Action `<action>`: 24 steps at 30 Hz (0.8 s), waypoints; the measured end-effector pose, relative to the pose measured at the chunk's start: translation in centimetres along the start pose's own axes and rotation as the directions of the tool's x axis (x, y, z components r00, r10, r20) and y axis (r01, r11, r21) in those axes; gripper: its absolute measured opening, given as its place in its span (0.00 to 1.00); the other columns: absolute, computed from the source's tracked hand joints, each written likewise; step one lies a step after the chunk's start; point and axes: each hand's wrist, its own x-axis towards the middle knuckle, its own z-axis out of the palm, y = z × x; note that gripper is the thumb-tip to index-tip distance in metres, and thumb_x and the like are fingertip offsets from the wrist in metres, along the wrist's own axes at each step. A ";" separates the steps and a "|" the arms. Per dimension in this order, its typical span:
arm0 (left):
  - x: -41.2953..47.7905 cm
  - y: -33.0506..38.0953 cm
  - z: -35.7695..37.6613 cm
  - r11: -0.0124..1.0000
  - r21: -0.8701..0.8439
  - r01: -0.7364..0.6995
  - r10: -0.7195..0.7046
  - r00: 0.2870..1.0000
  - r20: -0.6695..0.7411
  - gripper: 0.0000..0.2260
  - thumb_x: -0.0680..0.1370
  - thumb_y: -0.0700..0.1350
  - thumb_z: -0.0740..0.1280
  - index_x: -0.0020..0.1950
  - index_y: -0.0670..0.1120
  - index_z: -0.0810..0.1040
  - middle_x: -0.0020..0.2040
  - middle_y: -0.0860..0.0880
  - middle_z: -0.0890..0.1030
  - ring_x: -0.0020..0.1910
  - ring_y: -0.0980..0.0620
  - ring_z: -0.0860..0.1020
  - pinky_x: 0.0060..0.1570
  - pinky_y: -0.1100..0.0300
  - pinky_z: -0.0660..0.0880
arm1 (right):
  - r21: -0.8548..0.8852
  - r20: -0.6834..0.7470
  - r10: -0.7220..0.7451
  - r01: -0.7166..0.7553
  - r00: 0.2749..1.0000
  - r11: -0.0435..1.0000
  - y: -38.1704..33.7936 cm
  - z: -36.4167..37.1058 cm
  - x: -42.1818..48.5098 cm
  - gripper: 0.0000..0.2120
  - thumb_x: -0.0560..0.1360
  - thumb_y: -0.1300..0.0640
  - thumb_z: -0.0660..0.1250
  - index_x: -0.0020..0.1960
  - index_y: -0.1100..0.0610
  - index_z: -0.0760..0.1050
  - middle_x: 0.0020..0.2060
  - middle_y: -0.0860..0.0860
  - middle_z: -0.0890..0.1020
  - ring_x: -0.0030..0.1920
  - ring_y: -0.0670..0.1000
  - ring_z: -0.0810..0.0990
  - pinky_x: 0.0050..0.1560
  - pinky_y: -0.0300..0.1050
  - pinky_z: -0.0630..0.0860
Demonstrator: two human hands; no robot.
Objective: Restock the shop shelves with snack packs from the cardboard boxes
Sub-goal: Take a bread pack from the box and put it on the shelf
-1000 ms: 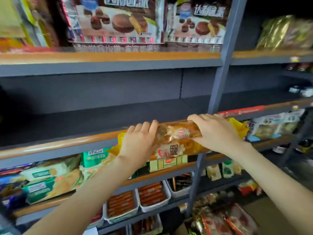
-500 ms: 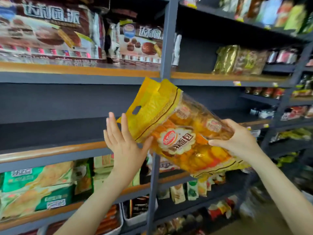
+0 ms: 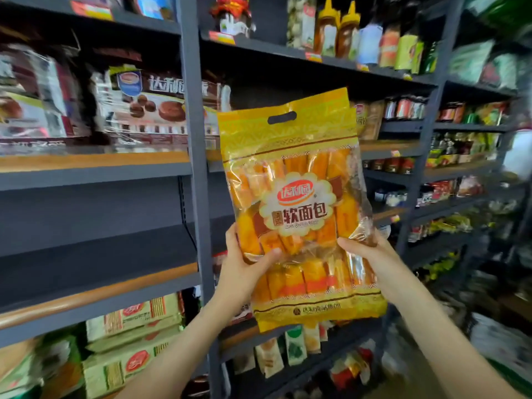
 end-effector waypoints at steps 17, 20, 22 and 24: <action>6.0 -0.2 13.8 0.955 0.284 0.087 -0.143 0.973 0.180 0.31 0.75 0.55 0.70 0.73 0.52 0.60 0.62 0.58 0.75 0.54 0.59 0.77 0.39 0.72 0.73 | 0.099 -0.218 -0.045 0.068 0.975 0.993 3.2 -12.7 3.3 0.20 0.70 0.59 0.74 0.60 0.51 0.76 0.49 0.51 0.85 0.50 0.56 0.84 0.54 0.59 0.79; 5.8 0.2 18.2 0.916 0.394 0.078 -0.140 0.982 0.129 0.31 0.78 0.57 0.66 0.76 0.52 0.56 0.67 0.54 0.74 0.62 0.52 0.76 0.46 0.68 0.72 | -0.234 -0.274 -0.289 0.228 0.917 0.945 2.5 -15.7 4.1 0.25 0.71 0.58 0.74 0.66 0.50 0.73 0.54 0.45 0.82 0.56 0.49 0.80 0.58 0.50 0.76; 5.3 0.4 21.5 0.939 0.330 0.091 -0.154 0.973 0.171 0.38 0.72 0.65 0.68 0.77 0.56 0.55 0.68 0.55 0.73 0.65 0.52 0.74 0.59 0.58 0.71 | -0.533 -0.283 -0.463 0.264 0.840 0.804 2.5 -17.2 4.8 0.27 0.72 0.56 0.74 0.69 0.51 0.71 0.60 0.47 0.78 0.60 0.50 0.75 0.61 0.50 0.73; 4.2 0.9 24.8 0.980 0.143 0.138 -0.172 0.950 0.263 0.44 0.66 0.70 0.70 0.75 0.59 0.55 0.68 0.59 0.73 0.65 0.55 0.73 0.66 0.51 0.70 | -0.771 -0.157 -0.643 0.314 0.750 0.555 2.9 -17.8 5.4 0.27 0.70 0.58 0.75 0.67 0.52 0.73 0.57 0.51 0.79 0.59 0.55 0.76 0.58 0.52 0.72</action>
